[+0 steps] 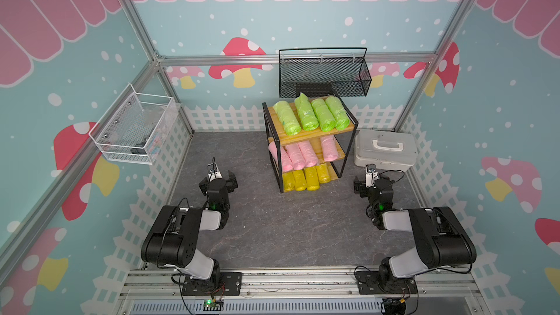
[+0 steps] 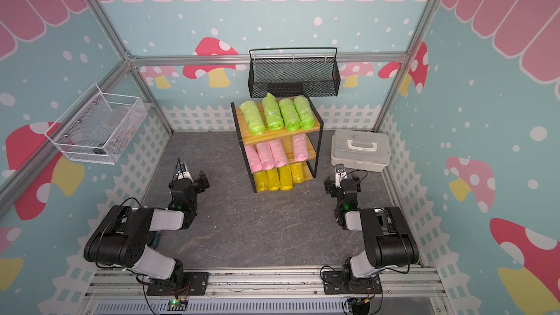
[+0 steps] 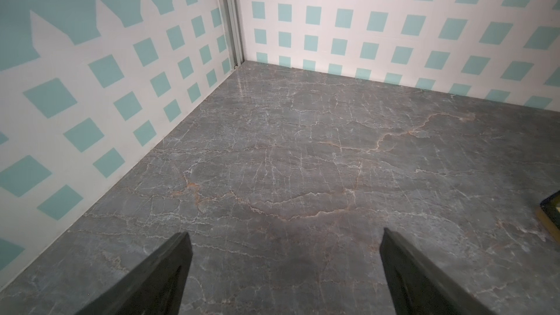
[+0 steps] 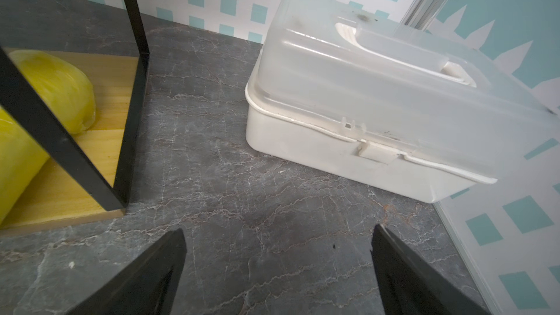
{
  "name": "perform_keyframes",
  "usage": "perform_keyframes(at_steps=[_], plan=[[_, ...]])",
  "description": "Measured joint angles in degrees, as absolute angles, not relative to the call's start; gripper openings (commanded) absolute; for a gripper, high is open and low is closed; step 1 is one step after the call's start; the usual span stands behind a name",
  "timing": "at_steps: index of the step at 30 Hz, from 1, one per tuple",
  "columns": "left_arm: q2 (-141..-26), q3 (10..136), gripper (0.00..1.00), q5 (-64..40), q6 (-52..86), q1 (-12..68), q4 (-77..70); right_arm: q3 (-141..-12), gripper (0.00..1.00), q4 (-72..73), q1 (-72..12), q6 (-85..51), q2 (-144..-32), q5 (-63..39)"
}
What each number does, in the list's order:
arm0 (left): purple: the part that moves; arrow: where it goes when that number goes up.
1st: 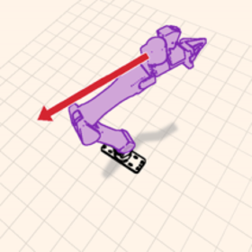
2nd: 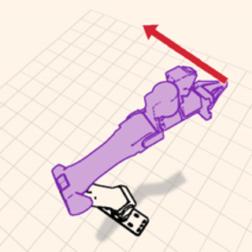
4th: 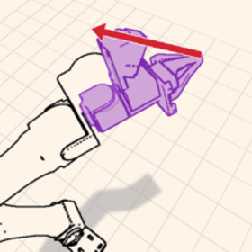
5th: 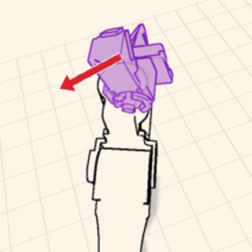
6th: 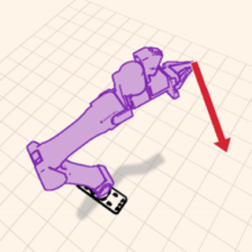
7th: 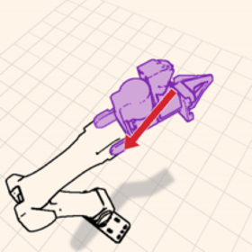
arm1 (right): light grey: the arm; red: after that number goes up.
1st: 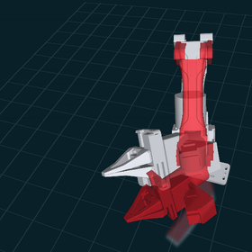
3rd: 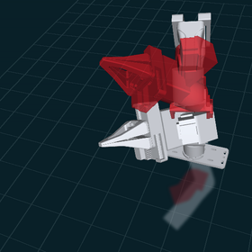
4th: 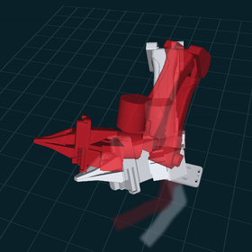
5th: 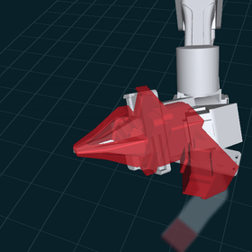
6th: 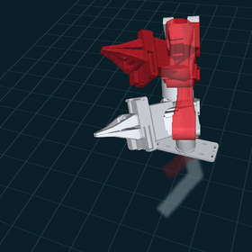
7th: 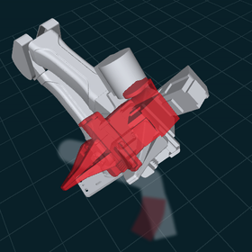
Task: Sort the rolls of trash bags by color and place them on the shelf
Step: Reset both arms
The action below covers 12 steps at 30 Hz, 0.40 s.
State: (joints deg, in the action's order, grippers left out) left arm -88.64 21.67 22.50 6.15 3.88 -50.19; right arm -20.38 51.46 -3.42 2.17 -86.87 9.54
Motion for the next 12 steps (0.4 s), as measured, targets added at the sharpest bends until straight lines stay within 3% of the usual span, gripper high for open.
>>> perform_keyframes(at_steps=[12], plan=[[-88.36, 21.67, 0.99, 22.57, 4.49, 5.02, -51.59, -20.73, 0.99, 50.57, -3.42, 2.35, -86.87, 9.34]])
